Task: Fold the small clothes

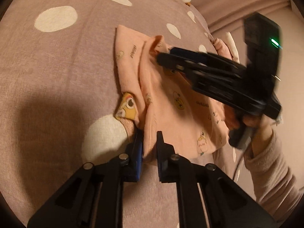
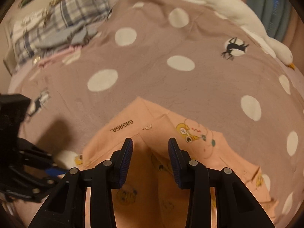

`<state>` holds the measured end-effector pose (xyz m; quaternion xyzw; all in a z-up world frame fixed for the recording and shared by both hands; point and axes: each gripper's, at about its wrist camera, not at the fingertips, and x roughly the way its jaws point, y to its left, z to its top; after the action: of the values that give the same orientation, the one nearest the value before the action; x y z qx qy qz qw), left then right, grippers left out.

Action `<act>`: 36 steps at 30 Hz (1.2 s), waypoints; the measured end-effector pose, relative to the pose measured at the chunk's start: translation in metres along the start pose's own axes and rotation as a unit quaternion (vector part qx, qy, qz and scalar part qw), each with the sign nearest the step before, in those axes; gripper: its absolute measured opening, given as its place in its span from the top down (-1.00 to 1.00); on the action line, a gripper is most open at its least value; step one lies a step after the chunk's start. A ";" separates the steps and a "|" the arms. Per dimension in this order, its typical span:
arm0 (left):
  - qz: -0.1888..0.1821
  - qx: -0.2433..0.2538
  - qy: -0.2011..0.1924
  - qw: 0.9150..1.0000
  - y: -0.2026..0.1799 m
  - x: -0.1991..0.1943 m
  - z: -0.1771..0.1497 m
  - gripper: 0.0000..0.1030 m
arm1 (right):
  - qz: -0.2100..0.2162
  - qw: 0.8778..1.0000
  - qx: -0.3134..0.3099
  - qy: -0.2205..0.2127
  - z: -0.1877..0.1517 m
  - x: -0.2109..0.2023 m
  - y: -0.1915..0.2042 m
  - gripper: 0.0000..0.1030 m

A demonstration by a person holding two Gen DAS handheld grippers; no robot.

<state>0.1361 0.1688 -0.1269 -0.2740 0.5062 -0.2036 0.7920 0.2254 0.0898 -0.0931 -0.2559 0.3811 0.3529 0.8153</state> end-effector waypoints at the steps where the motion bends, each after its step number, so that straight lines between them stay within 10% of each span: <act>1: -0.002 0.002 0.002 1.000 -0.001 -0.001 -0.001 0.82 | -0.008 1.000 -0.005 0.003 -0.003 0.000 -0.001 0.26; 7: -0.019 -0.009 0.004 1.000 0.007 -0.008 -0.010 0.82 | -0.032 0.999 -0.010 0.018 0.010 0.015 -0.012 0.86; 14: -0.025 -0.019 0.002 1.000 0.012 -0.018 -0.019 0.82 | 0.003 0.999 -0.034 -0.032 0.055 -0.001 -0.015 0.86; 18: -0.008 -0.031 0.008 0.999 0.013 -0.027 -0.023 0.80 | -0.031 0.997 -0.032 0.058 0.063 0.041 -0.020 0.79; 21: -0.001 -0.026 -0.003 1.000 0.010 -0.040 -0.025 0.80 | -0.024 0.999 0.006 0.044 0.056 0.031 -0.033 0.66; 31: -0.016 0.034 -0.035 0.999 -0.036 -0.040 -0.005 0.60 | -0.033 0.977 0.208 -0.034 -0.048 -0.090 -0.144 0.65; 36: -0.019 0.040 -0.014 0.999 -0.057 -0.003 0.006 0.35 | -0.049 0.948 0.314 -0.028 -0.118 -0.112 -0.193 0.09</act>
<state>0.1374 0.1281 -0.0866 -0.2545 0.4812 -0.2344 0.8055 0.2702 -0.1532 -0.0434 0.0044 0.4365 0.1825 0.8810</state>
